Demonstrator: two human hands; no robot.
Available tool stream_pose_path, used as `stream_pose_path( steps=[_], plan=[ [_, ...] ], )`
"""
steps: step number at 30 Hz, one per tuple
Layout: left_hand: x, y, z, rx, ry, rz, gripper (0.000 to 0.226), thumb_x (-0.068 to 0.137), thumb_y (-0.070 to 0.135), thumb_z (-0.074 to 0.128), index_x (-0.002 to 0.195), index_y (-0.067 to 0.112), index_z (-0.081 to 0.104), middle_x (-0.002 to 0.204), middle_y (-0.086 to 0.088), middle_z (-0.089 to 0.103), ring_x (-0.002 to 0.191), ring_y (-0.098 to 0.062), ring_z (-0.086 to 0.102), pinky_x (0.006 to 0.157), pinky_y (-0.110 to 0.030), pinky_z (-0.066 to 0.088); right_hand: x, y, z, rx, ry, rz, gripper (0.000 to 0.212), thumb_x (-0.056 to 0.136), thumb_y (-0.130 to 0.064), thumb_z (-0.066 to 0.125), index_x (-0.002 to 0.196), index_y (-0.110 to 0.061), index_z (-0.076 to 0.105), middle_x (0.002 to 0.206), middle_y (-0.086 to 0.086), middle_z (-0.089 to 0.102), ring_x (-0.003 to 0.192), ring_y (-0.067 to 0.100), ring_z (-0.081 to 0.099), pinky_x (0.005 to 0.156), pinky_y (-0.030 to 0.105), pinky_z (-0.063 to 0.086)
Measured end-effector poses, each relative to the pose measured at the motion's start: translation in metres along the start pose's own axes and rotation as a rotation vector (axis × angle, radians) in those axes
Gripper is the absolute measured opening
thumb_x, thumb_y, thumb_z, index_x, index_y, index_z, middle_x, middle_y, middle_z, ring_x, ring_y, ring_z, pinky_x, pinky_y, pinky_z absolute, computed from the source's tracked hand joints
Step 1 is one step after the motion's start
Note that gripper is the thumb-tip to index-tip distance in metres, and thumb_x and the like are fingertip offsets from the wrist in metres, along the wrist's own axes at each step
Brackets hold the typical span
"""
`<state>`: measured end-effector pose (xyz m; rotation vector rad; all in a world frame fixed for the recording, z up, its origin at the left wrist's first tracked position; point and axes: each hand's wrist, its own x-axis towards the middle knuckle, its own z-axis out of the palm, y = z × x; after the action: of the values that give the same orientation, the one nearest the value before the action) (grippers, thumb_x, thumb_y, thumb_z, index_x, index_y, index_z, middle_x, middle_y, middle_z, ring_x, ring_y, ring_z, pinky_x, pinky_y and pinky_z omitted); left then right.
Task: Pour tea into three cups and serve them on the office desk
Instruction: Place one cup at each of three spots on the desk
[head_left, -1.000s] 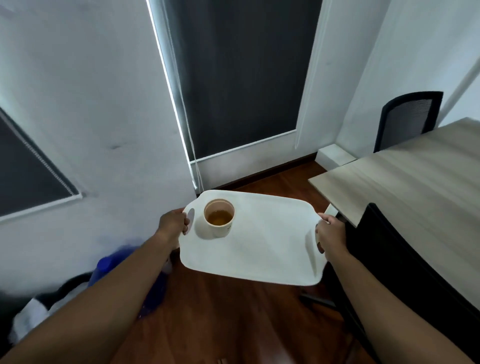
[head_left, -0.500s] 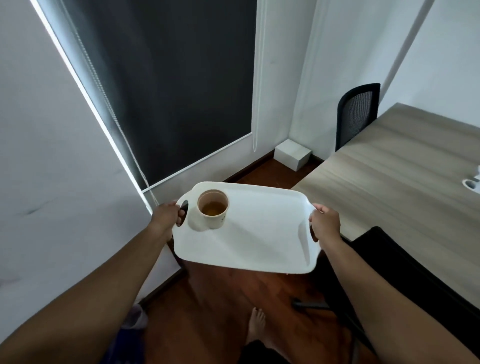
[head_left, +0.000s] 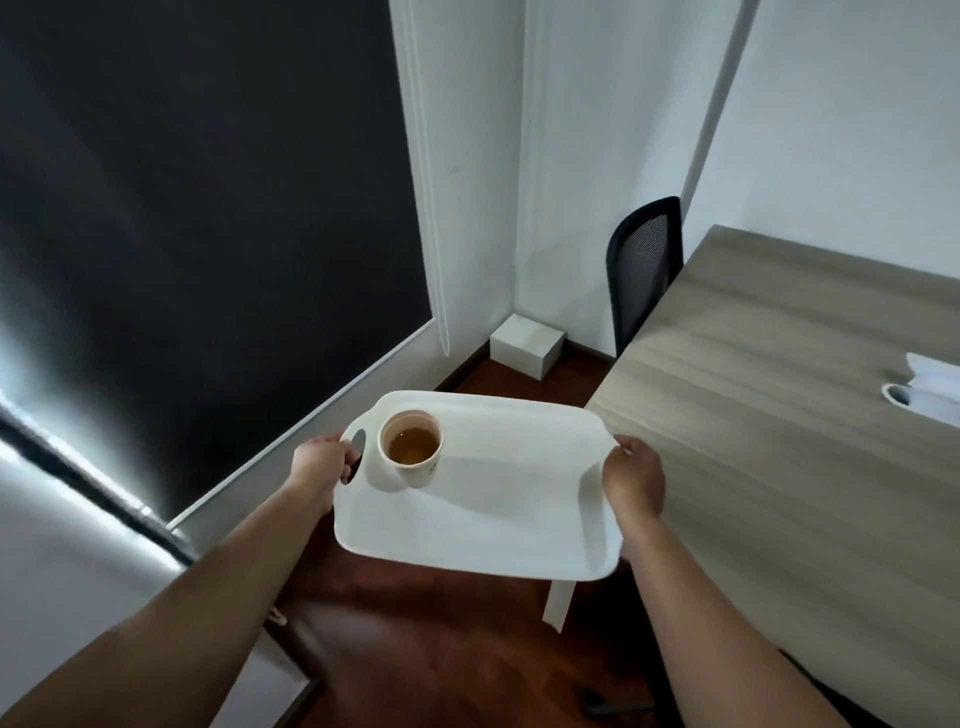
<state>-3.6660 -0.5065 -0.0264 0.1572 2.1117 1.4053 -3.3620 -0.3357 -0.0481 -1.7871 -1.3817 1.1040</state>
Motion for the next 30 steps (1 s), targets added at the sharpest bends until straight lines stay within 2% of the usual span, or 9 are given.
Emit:
stream_pose_path(
  steps=[1, 3, 6, 11, 15, 20, 25, 28, 30],
  plan=[
    [0.006, 0.007, 0.009, 0.025, -0.011, 0.017, 0.026, 0.089, -0.005, 0.042, 0.094, 0.004, 0.065, 0.060, -0.006, 0.046, 0.049, -0.015, 0.034, 0.037, -0.019, 0.034, 0.007, -0.002, 0.002, 0.007, 0.016, 0.018, 0.041, 0.089, -0.017, 0.040, 0.118, -0.024, 0.068, 0.117, 0.005, 0.069, 0.105, 0.032, 0.063, 0.089, 0.038, 0.050],
    [0.023, 0.020, 0.031, 0.062, -0.038, 0.036, 0.024, 0.089, -0.005, 0.041, 0.084, 0.005, 0.062, 0.061, -0.006, 0.044, 0.050, -0.016, 0.033, 0.038, -0.019, 0.034, 0.024, -0.006, 0.003, 0.021, 0.066, 0.058, 0.040, 0.090, -0.017, 0.040, 0.118, -0.024, 0.068, 0.119, 0.004, 0.069, 0.107, 0.031, 0.062, 0.088, 0.037, 0.047],
    [0.043, 0.036, 0.057, 0.044, -0.114, 0.051, 0.037, 0.083, -0.010, 0.040, 0.101, 0.007, 0.068, 0.062, -0.006, 0.042, 0.052, -0.015, 0.031, 0.049, -0.026, 0.031, 0.043, -0.012, 0.003, 0.038, 0.112, 0.071, 0.040, 0.089, -0.013, 0.041, 0.116, -0.021, 0.069, 0.119, 0.006, 0.069, 0.108, 0.032, 0.061, 0.082, 0.032, 0.042],
    [0.089, 0.058, 0.104, 0.084, -0.194, 0.035, 0.040, 0.088, -0.005, 0.045, 0.120, 0.010, 0.065, 0.063, -0.004, 0.050, 0.049, -0.015, 0.036, 0.046, -0.026, 0.035, 0.079, -0.022, -0.005, 0.026, 0.194, 0.130, 0.040, 0.089, -0.011, 0.041, 0.116, -0.019, 0.069, 0.119, 0.006, 0.068, 0.108, 0.032, 0.061, 0.079, 0.029, 0.039],
    [0.113, 0.075, 0.154, 0.053, -0.266, 0.022, 0.031, 0.095, 0.000, 0.048, 0.122, 0.010, 0.061, 0.067, -0.005, 0.053, 0.049, -0.015, 0.037, 0.048, -0.028, 0.037, 0.111, -0.020, -0.014, 0.037, 0.262, 0.183, 0.038, 0.085, -0.011, 0.042, 0.109, -0.017, 0.070, 0.113, 0.006, 0.070, 0.093, 0.030, 0.060, 0.077, 0.030, 0.041],
    [0.133, 0.097, 0.215, 0.076, -0.414, 0.020, 0.017, 0.100, 0.011, 0.051, 0.115, 0.011, 0.059, 0.068, -0.005, 0.050, 0.049, -0.014, 0.037, 0.043, -0.024, 0.037, 0.138, -0.017, -0.031, 0.013, 0.350, 0.212, 0.044, 0.084, -0.007, 0.039, 0.112, -0.019, 0.071, 0.114, 0.004, 0.070, 0.097, 0.030, 0.060, 0.077, 0.029, 0.039],
    [0.146, 0.111, 0.272, 0.165, -0.571, -0.003, 0.027, 0.096, 0.011, 0.055, 0.119, -0.001, 0.062, 0.067, -0.005, 0.052, 0.046, -0.015, 0.041, 0.045, -0.026, 0.038, 0.153, -0.010, -0.054, -0.012, 0.449, 0.261, 0.039, 0.086, -0.006, 0.040, 0.106, -0.019, 0.070, 0.112, 0.008, 0.070, 0.088, 0.027, 0.054, 0.076, 0.030, 0.039],
    [0.152, 0.117, 0.306, 0.243, -0.656, -0.014, 0.029, 0.094, 0.010, 0.055, 0.120, 0.000, 0.065, 0.062, -0.003, 0.054, 0.039, -0.012, 0.043, 0.050, -0.026, 0.035, 0.156, -0.002, -0.066, -0.014, 0.510, 0.291, 0.036, 0.086, -0.008, 0.041, 0.107, -0.019, 0.069, 0.114, 0.009, 0.070, 0.101, 0.032, 0.060, 0.082, 0.034, 0.044],
    [0.151, 0.119, 0.328, 0.275, -0.710, -0.010, 0.029, 0.095, 0.010, 0.054, 0.121, 0.003, 0.065, 0.062, -0.002, 0.054, 0.038, -0.011, 0.043, 0.050, -0.026, 0.034, 0.156, 0.003, -0.074, -0.015, 0.544, 0.316, 0.040, 0.086, -0.009, 0.042, 0.114, -0.020, 0.068, 0.118, 0.008, 0.069, 0.108, 0.032, 0.061, 0.086, 0.034, 0.044]
  ],
)
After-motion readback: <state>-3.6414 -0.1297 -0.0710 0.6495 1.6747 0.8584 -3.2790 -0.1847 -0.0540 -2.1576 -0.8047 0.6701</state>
